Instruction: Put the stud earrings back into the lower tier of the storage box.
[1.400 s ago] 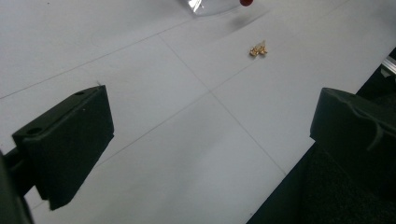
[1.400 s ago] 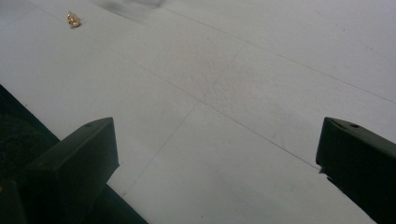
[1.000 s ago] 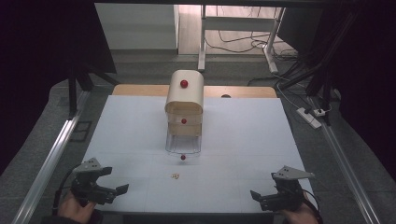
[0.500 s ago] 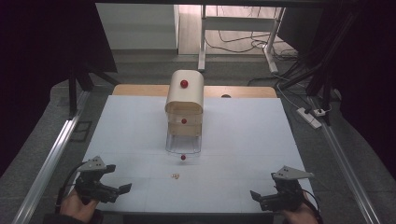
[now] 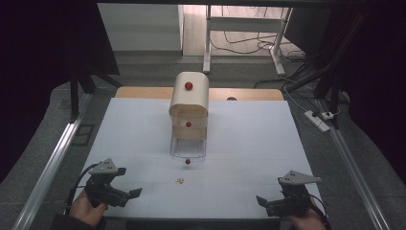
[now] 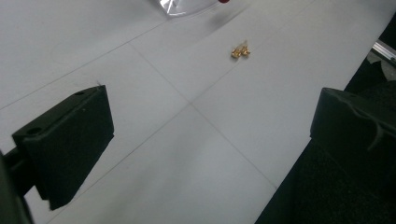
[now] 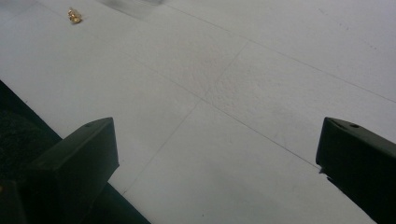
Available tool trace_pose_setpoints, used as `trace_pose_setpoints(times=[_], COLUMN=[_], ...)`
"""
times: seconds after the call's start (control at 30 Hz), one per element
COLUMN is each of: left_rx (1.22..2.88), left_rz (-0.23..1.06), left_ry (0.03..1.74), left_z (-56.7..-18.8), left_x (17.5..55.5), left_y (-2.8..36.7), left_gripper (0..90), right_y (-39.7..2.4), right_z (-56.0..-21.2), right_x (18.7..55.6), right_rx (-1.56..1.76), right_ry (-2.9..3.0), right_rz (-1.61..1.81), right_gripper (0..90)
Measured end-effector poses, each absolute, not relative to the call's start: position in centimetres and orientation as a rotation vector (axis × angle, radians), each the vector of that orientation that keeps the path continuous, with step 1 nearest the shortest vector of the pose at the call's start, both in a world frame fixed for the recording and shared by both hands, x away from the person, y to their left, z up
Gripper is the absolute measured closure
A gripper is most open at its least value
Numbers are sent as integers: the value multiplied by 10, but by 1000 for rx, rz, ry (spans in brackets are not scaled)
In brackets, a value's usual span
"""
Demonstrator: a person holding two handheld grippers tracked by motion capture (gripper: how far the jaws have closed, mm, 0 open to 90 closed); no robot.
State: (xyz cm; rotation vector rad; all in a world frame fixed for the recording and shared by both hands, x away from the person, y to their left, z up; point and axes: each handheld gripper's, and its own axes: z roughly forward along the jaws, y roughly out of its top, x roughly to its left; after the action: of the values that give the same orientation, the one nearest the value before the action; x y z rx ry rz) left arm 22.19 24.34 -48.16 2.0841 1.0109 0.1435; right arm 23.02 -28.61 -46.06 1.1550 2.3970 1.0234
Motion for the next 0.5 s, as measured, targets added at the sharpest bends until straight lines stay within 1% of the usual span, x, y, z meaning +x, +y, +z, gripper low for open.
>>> trace_pose_setpoints(times=[0.2, 0.33, 0.5], left_rx=[2092, 2113, 2118], left_rz=[125, 89, 84], left_ry=[994, 977, 978], left_z=[-483, -487, -488], left_x=[228, 232, 236], left_y=[234, 228, 223], left_gripper=[0, 0, 0], right_y=[-286, -286, -286], right_z=[-461, -461, -461], right_x=[230, 230, 231], right_rx=[1153, 1154, 1155], right_ry=[2399, 2400, 2402], right_rz=[1022, 1021, 1020], right_gripper=[0, 0, 0])
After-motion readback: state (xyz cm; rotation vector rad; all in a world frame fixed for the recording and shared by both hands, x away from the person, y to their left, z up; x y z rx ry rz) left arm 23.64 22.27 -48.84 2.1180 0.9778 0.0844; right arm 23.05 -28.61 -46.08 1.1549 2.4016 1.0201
